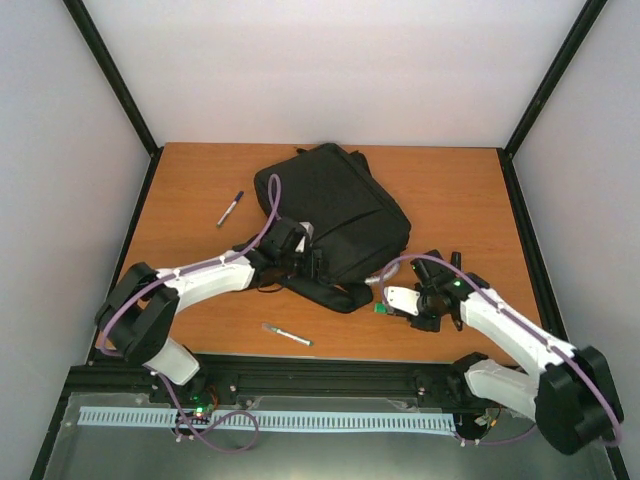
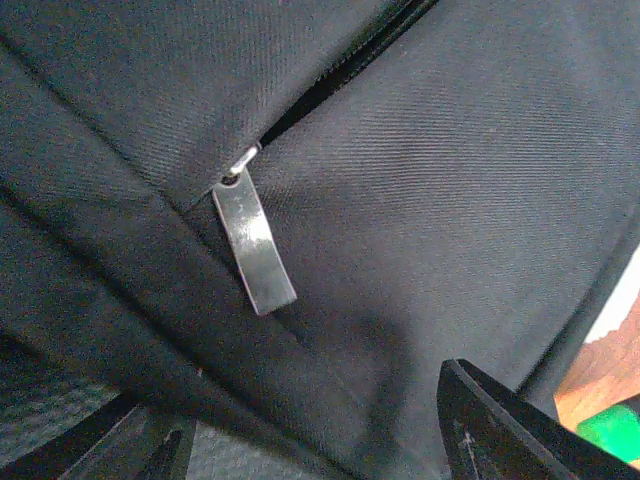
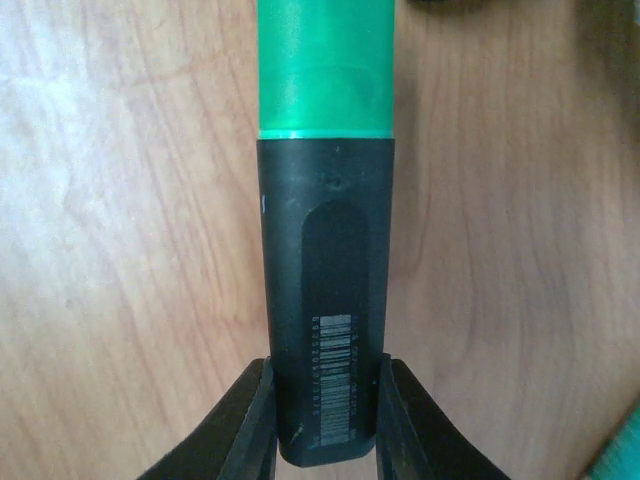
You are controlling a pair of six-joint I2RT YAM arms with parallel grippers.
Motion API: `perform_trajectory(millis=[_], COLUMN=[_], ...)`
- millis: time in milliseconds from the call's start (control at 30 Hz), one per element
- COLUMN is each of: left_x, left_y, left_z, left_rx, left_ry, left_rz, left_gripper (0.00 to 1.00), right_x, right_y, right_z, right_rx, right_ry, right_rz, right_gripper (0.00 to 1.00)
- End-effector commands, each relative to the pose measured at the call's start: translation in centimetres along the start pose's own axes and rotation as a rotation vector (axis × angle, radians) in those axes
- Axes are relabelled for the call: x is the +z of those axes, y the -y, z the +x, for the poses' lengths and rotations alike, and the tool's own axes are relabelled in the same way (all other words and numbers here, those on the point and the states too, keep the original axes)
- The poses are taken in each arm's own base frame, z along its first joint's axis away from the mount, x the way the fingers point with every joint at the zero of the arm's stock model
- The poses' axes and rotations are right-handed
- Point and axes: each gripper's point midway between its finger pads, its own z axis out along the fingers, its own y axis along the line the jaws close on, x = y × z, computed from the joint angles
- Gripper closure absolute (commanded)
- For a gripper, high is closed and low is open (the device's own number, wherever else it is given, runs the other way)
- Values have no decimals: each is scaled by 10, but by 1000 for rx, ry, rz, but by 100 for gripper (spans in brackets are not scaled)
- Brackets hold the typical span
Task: Pack the student bag
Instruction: Adjust the student bag at the center of the board.
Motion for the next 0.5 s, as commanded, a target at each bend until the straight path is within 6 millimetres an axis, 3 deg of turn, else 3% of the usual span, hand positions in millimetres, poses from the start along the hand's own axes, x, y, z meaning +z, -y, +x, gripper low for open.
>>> perform_trajectory(millis=[0, 100, 200, 333, 467], left_x=[-45, -67, -76, -69, -52], left_y=[12, 7, 5, 4, 4], left_z=[-18, -24, -37, -63, -89], left_rx=[87, 144, 219, 336, 469], left_ry=[6, -24, -34, -11, -15], left_rz=[-66, -159, -235, -322, -401], left_gripper=[33, 31, 28, 14, 14], right_x=[-28, -44, -54, -62, -71], right_y=[-8, -4, 3, 20, 47], right_z=[18, 21, 17, -5, -30], right_rx=[-25, -7, 34, 151, 293], right_ry=[-36, -18, 21, 127, 243], right_rz=[9, 51, 81, 68, 87], right_gripper=[97, 97, 97, 97, 97])
